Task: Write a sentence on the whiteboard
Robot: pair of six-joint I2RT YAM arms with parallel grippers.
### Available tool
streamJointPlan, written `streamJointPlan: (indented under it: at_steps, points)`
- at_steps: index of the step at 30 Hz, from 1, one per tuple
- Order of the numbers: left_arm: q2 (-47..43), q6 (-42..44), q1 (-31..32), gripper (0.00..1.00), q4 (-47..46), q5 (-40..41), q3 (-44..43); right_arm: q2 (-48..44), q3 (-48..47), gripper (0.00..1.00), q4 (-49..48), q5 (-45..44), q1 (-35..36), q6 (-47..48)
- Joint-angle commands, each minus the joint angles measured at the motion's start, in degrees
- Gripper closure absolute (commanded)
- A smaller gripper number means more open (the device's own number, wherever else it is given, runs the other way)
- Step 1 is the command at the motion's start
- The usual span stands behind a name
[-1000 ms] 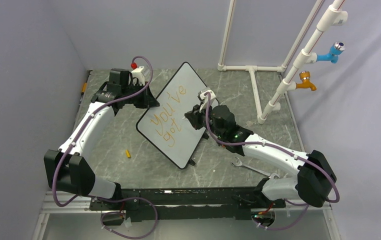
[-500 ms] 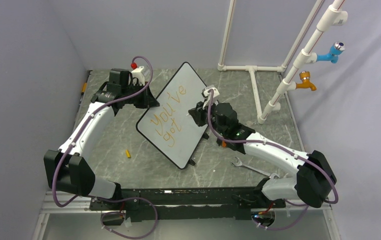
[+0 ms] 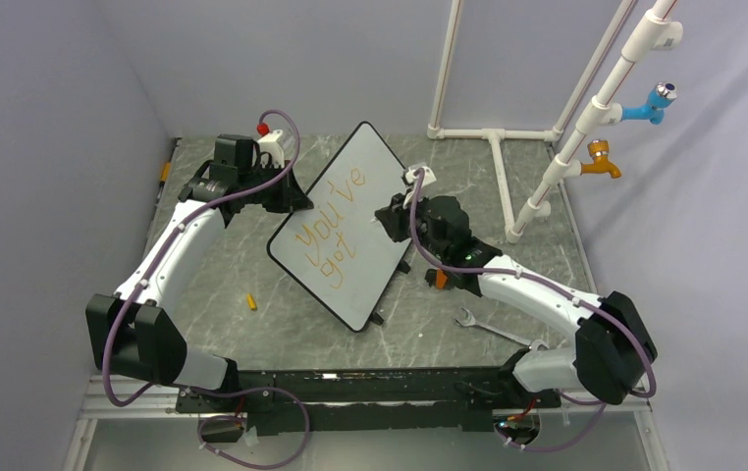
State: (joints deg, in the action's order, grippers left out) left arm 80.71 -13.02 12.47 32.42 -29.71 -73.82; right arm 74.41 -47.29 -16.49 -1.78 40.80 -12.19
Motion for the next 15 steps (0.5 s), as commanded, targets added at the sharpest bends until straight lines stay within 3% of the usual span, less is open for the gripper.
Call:
streamJointPlan:
  at_steps: [1,15]
  points:
    - [-1.85,7.46,-0.43,1.00,-0.33,8.44,0.15,0.85,-1.82,1.00,-5.40,3.38,-0.42,-0.99]
    - [-2.13,7.48,-0.34,1.00,-0.34,8.62,0.17,4.79,-2.06,1.00,-10.51,7.04,-0.50,-3.01]
